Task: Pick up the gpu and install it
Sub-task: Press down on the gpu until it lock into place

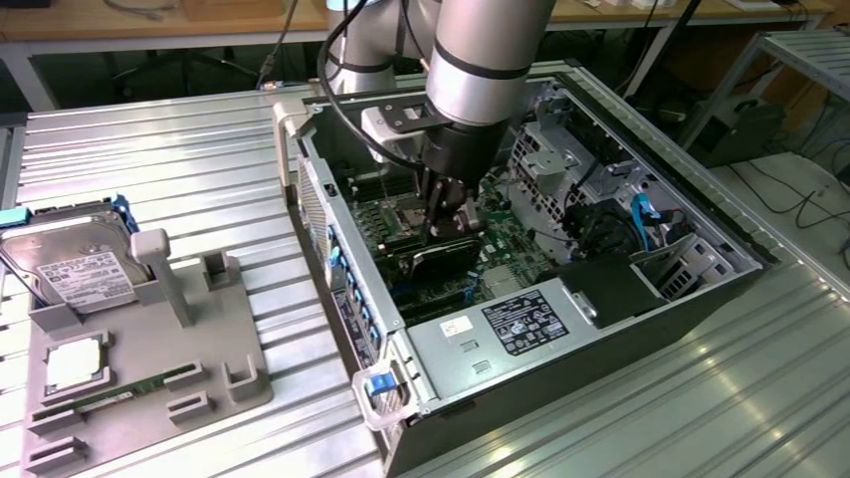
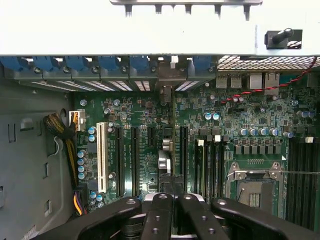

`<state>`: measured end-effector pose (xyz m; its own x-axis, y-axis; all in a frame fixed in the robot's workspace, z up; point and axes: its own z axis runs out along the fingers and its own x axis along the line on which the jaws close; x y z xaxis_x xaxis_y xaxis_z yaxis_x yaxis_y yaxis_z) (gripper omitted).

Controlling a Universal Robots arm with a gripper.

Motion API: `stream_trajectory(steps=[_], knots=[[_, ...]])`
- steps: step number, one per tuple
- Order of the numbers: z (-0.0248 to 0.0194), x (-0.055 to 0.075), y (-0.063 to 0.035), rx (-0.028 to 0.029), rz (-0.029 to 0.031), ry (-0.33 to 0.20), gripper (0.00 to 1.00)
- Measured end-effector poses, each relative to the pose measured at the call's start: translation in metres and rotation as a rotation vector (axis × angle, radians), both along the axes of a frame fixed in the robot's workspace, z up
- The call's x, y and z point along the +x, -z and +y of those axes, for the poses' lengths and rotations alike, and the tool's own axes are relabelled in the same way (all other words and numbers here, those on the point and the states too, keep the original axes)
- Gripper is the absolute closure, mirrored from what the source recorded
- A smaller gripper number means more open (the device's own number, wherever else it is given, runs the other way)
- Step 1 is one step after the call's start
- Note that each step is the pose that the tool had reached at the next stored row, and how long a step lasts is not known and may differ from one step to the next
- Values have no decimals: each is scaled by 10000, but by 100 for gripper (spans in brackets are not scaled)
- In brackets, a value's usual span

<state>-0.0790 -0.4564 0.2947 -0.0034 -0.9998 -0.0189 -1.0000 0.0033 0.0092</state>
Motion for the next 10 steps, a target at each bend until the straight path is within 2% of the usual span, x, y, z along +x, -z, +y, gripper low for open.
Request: stream_trajectory(steps=[1,2,3,4,5,7,9,10], knots=[[1,-5,2,2,55,-2,89],[0,-18,3,3,186,-3,89],[0,-18,3,0,421,-3,89],[0,-19,4,3,757,-5,89],[0,-19,4,2,1004,-8,89],[0,-15,4,3,1571,-10,89],[0,-9,4,4,1952,-9,89],[0,-4,4,2,2120,-9,89]])
